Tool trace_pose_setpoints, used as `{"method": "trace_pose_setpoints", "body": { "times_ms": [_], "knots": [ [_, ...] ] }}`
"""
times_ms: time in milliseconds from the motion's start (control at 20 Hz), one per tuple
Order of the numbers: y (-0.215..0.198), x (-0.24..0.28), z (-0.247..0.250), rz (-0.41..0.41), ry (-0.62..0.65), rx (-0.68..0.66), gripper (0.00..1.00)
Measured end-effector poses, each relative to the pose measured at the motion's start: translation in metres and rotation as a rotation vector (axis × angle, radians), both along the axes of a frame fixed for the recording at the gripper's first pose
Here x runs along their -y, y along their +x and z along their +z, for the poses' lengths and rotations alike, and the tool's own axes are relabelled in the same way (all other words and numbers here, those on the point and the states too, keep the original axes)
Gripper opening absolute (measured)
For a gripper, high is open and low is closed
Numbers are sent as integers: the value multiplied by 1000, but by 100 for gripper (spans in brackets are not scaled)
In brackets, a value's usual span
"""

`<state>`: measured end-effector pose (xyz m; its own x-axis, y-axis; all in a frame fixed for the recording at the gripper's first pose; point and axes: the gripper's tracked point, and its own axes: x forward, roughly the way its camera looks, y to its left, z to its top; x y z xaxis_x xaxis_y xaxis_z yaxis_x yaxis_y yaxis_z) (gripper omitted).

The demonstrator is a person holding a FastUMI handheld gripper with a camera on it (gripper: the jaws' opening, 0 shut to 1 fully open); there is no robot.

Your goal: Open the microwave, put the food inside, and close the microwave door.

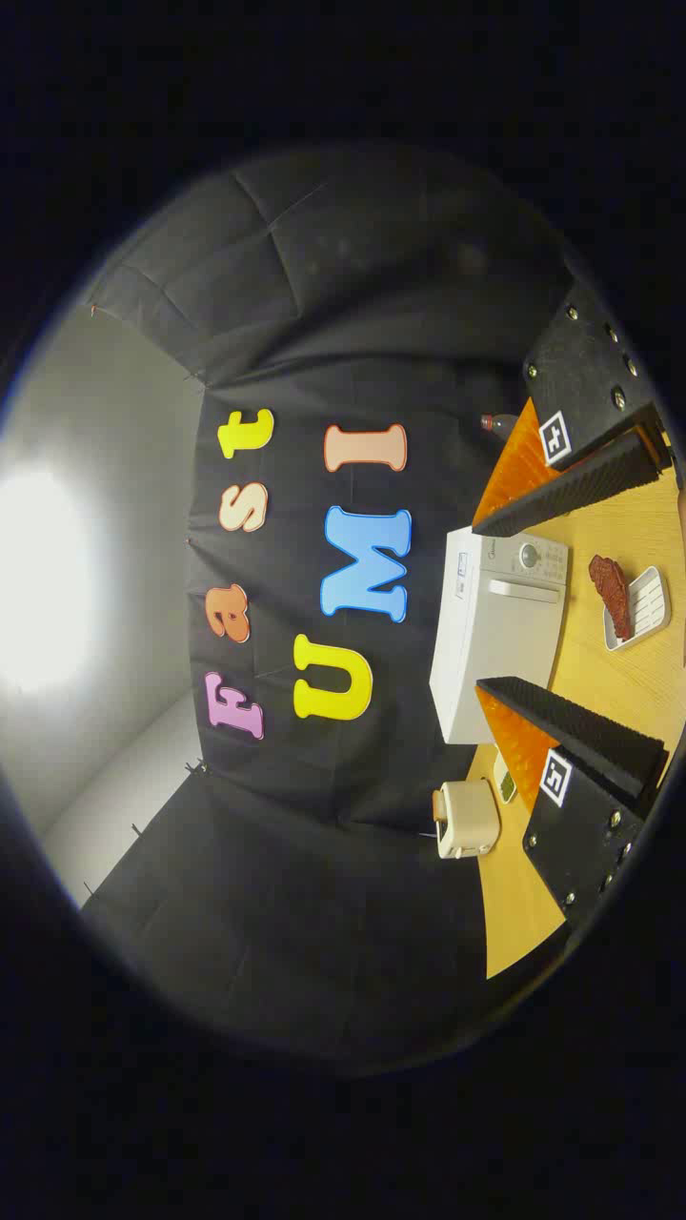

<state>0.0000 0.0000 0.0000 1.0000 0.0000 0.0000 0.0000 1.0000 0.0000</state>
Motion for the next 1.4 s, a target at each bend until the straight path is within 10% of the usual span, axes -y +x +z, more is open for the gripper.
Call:
{"method": "trace_pose_setpoints", "body": {
  "times_ms": [1400],
  "knots": [
    [85, -11, -55, 20, 111, -40, 89]
  ]
}}
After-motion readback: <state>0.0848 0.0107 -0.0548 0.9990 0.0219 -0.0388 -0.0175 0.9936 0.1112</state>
